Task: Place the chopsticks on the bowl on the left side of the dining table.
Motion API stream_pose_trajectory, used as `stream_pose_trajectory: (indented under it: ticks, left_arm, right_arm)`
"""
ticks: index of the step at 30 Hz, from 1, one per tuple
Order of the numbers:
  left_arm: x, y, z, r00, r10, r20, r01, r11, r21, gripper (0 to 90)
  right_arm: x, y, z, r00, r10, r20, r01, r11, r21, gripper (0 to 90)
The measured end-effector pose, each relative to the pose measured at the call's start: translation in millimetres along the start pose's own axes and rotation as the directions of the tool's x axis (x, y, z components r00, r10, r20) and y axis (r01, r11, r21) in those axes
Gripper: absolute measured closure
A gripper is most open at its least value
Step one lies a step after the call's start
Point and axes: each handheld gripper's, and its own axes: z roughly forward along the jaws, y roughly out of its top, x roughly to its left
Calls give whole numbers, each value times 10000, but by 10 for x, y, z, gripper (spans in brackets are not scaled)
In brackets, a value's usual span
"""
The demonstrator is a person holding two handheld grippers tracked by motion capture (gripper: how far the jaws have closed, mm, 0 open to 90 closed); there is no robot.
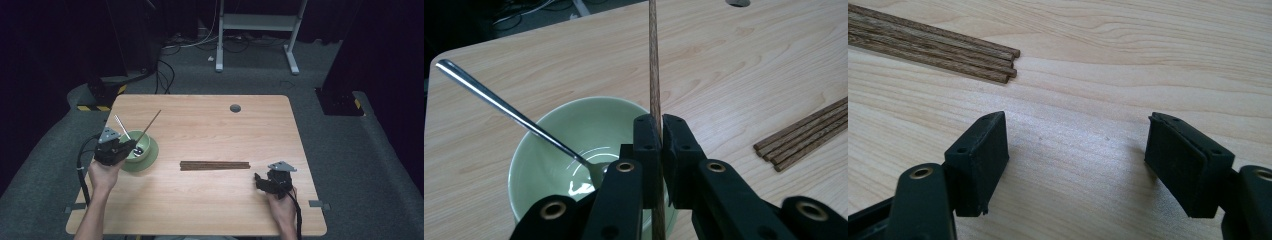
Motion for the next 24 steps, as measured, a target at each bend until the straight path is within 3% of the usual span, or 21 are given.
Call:
stream_pose_trajectory:
  ticks: [10, 24]
  left_arm:
    - [52, -63, -25, 9995, 94, -297, -91, 9999, 119, 849]
    - [193, -174, 42, 9981, -159, -591, 183, 9990, 401, 849]
  right_arm:
    - [1, 0, 0, 10000, 2, 1, -2, 10000, 1, 248]
    - [2, -1, 0, 10000, 12, 12, -12, 10000, -4, 248]
